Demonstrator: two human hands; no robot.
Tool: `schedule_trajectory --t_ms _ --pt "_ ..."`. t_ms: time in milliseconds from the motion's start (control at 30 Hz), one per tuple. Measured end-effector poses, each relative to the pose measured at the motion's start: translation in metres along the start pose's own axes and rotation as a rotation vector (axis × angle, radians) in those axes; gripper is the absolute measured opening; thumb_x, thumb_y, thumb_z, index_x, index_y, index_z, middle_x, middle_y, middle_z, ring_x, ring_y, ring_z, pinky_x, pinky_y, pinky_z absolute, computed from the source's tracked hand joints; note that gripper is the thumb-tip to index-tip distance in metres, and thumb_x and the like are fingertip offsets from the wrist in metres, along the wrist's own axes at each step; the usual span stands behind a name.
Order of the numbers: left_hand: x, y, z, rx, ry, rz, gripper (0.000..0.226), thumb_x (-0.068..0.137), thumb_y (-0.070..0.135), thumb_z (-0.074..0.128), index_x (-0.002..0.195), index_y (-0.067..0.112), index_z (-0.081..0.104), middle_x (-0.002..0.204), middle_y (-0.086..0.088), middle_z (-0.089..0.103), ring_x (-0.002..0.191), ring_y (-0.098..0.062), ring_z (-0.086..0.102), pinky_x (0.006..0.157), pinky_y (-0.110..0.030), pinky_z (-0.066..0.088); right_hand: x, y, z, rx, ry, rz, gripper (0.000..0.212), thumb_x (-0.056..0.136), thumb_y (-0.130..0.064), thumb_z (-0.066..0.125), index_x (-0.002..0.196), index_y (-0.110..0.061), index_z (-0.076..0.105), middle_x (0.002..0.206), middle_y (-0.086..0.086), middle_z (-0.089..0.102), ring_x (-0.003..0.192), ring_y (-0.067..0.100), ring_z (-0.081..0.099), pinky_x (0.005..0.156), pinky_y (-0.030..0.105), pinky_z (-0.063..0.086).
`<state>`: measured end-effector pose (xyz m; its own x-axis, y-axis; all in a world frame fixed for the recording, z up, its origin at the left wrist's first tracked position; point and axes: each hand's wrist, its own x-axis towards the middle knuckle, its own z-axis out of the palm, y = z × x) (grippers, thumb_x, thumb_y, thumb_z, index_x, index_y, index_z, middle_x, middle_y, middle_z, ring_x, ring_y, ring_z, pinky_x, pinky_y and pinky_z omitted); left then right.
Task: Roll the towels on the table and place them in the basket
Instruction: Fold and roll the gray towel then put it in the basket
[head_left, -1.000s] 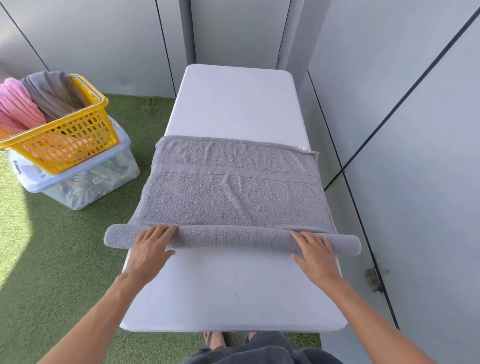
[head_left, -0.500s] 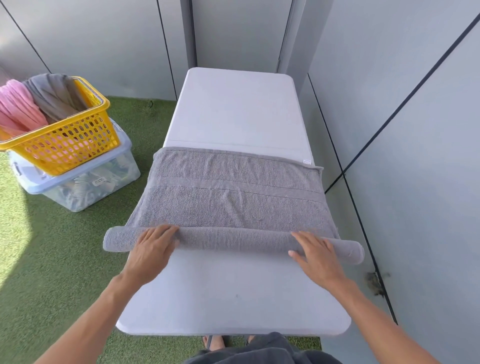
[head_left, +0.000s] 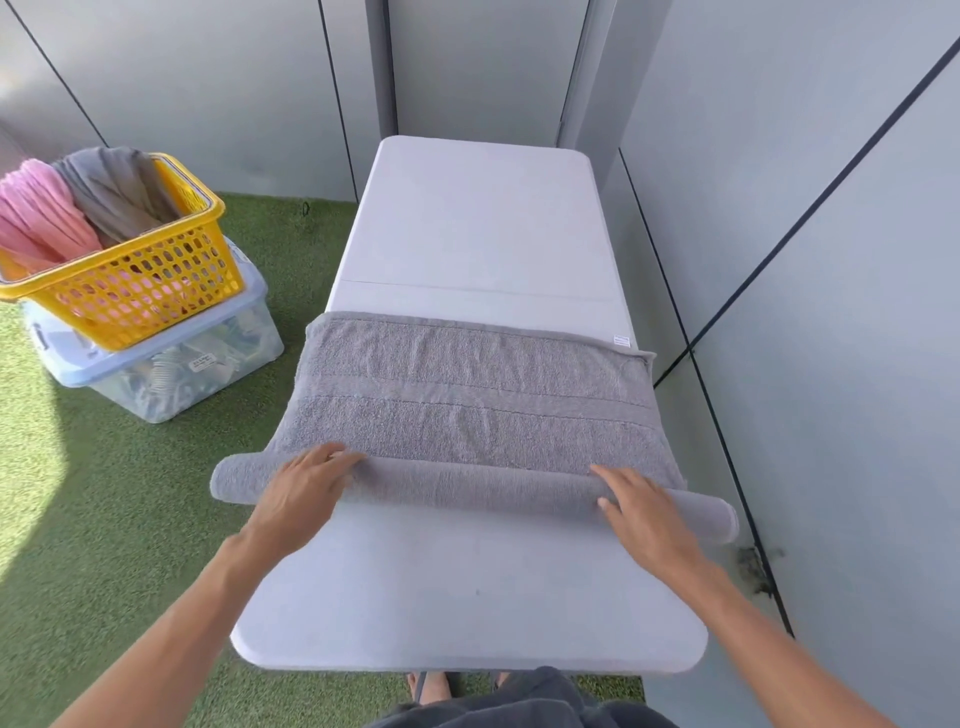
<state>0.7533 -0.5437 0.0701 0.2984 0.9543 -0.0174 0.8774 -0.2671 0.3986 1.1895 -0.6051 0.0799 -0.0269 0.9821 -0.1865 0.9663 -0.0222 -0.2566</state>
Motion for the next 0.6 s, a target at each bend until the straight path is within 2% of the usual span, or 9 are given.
schedule_trajectory --t_ms 67,133,233,333,433,467,500,533,600 --pt "-0.009 0.0 0.008 0.068 0.112 0.105 0.039 0.093 0.028 0.052 0.13 0.019 0.058 0.127 0.0 0.058 0.116 -0.024 0.055 0.096 -0.041 0.046 -0.007 -0.006 0.007 -0.037 0.078 -0.033 0.048 0.096 -0.035 0.052 0.142 -0.023 0.042 0.141 -0.003 0.046 0.132 0.02 0.041 0.11 0.037 0.03" --pt "-0.013 -0.002 0.014 0.137 0.07 0.155 0.054 0.086 0.04 0.062 0.134 0.017 0.054 0.127 0.001 0.058 0.119 -0.022 0.053 0.099 -0.04 0.044 -0.01 -0.007 0.017 -0.096 0.008 -0.044 0.059 0.093 -0.04 0.056 0.145 -0.021 0.037 0.146 -0.001 0.04 0.14 0.023 0.032 0.115 0.042 0.024" --pt "-0.01 0.001 0.017 0.193 -0.013 0.068 0.072 0.067 0.026 0.086 0.132 0.016 0.055 0.12 0.001 0.061 0.113 -0.024 0.057 0.097 -0.042 0.046 -0.007 -0.009 0.023 -0.179 -0.004 -0.036 0.063 0.084 -0.03 0.067 0.142 -0.021 0.042 0.134 -0.003 0.05 0.132 0.025 0.042 0.11 0.042 0.027" --pt "-0.002 0.006 0.015 0.196 -0.043 0.031 0.057 0.071 0.019 0.082 0.124 0.019 0.06 0.115 0.002 0.063 0.113 -0.025 0.058 0.098 -0.039 0.042 0.002 -0.014 0.009 -0.19 -0.038 -0.015 0.048 0.089 -0.029 0.061 0.135 -0.026 0.047 0.127 -0.007 0.055 0.126 0.019 0.046 0.103 0.037 0.03" --pt "0.012 0.001 -0.001 0.118 -0.302 -0.008 0.043 0.084 0.027 0.071 0.126 0.026 0.058 0.118 0.007 0.06 0.115 -0.018 0.054 0.098 -0.033 0.037 0.012 -0.012 -0.014 -0.131 -0.286 0.014 0.036 0.089 -0.034 0.061 0.124 -0.029 0.053 0.12 -0.006 0.061 0.119 0.02 0.053 0.096 0.039 0.034" --pt "0.016 -0.001 -0.007 0.085 -0.387 -0.033 0.043 0.086 0.028 0.069 0.127 0.026 0.058 0.119 0.006 0.059 0.113 -0.018 0.055 0.096 -0.032 0.038 0.015 -0.01 -0.018 -0.102 -0.322 0.023 0.033 0.088 -0.034 0.062 0.12 -0.03 0.054 0.118 -0.006 0.063 0.117 0.02 0.055 0.094 0.038 0.035" --pt "0.019 -0.003 -0.009 0.031 -0.397 -0.049 0.042 0.087 0.026 0.068 0.128 0.024 0.058 0.118 0.005 0.058 0.112 -0.019 0.056 0.094 -0.032 0.04 0.016 -0.009 -0.019 -0.08 -0.3 0.029 0.034 0.089 -0.034 0.062 0.122 -0.031 0.054 0.12 -0.006 0.063 0.118 0.019 0.055 0.095 0.039 0.036" --pt "0.019 -0.003 -0.009 -0.029 -0.331 -0.056 0.04 0.089 0.021 0.066 0.128 0.022 0.058 0.118 0.004 0.058 0.11 -0.022 0.057 0.091 -0.033 0.041 0.016 -0.009 -0.016 -0.052 -0.219 0.032 0.037 0.091 -0.034 0.059 0.127 -0.031 0.052 0.126 -0.006 0.06 0.122 0.018 0.052 0.098 0.04 0.036" --pt "0.014 0.002 -0.004 -0.069 -0.062 -0.038 0.038 0.09 0.015 0.063 0.127 0.019 0.06 0.121 0.002 0.059 0.11 -0.026 0.059 0.09 -0.037 0.045 0.01 -0.01 -0.007 0.014 -0.012 0.033 0.044 0.095 -0.036 0.052 0.139 -0.029 0.044 0.14 -0.007 0.051 0.132 0.016 0.043 0.105 0.04 0.031"
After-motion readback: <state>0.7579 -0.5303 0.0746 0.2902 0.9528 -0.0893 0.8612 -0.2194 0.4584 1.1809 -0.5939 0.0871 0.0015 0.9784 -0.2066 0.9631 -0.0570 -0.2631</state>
